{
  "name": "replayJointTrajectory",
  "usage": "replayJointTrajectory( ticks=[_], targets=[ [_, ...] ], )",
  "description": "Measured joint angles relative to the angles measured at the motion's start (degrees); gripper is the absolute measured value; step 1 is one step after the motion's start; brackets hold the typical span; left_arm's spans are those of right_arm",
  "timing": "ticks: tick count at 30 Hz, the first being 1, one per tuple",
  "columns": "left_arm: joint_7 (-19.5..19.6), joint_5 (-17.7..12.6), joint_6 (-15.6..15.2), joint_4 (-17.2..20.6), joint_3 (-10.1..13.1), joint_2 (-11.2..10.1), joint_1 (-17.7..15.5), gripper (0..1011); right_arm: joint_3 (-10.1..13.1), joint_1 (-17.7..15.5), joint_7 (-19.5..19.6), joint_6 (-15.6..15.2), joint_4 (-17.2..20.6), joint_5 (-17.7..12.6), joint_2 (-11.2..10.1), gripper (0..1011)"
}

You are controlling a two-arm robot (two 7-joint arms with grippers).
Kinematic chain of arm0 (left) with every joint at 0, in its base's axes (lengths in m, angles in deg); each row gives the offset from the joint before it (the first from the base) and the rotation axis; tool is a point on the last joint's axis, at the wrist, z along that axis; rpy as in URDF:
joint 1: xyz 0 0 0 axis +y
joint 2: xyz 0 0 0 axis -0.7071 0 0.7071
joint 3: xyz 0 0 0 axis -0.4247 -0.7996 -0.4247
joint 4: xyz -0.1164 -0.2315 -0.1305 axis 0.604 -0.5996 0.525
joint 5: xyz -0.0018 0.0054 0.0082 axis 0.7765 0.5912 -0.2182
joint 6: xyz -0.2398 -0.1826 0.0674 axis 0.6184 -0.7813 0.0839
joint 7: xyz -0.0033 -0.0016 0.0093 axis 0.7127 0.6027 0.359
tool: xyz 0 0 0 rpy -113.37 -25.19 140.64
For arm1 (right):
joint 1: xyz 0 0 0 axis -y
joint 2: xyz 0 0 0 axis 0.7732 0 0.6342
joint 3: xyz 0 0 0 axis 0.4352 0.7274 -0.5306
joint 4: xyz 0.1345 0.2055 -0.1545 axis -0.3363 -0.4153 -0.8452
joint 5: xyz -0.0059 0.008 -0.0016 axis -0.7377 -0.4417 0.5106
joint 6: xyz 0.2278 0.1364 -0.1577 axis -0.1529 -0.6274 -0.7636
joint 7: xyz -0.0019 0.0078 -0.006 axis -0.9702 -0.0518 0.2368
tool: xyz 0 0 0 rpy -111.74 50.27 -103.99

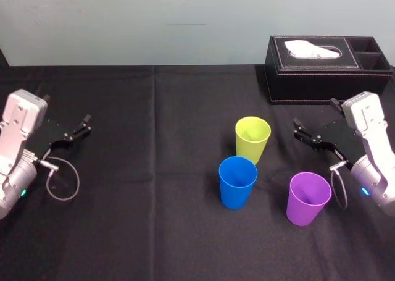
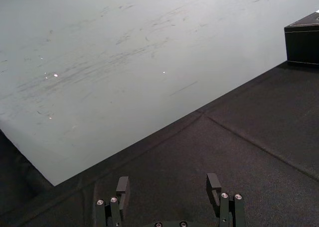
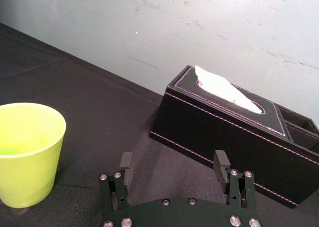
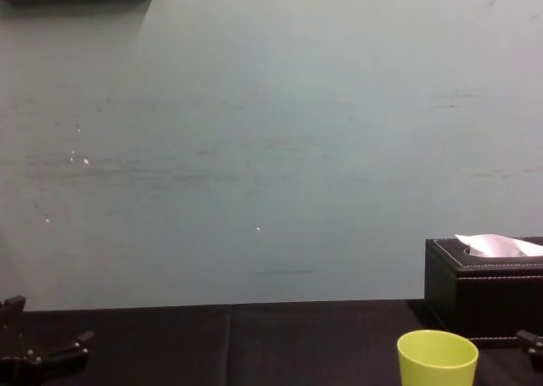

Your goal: Stack the three plastic cups sequentially using one hand.

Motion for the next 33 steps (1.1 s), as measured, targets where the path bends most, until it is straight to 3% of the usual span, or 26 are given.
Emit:
replayJointTrajectory(
  ticks=[11, 18, 29, 33],
  targets=[
    [0.0, 0.0, 0.0, 0.0, 0.0, 0.0, 0.0, 1011, 0.07, -0.04, 0.0, 0.04, 0.0, 0.07, 0.07, 1002],
    [0.0, 0.0, 0.0, 0.0, 0.0, 0.0, 0.0, 1011, 0.92, -1.1, 1.82, -0.36, 2.36, 2.81, 0.49, 1002],
    [0.0, 0.0, 0.0, 0.0, 0.0, 0.0, 0.0, 1011, 5.37, -6.52, 1.97, -0.69, 8.39, 0.96, -1.39, 1002],
    [0.0, 0.0, 0.0, 0.0, 0.0, 0.0, 0.0, 1012, 8.16, -10.65, 1.7, -2.1, 12.29, -0.63, -3.87, 1002]
  ],
)
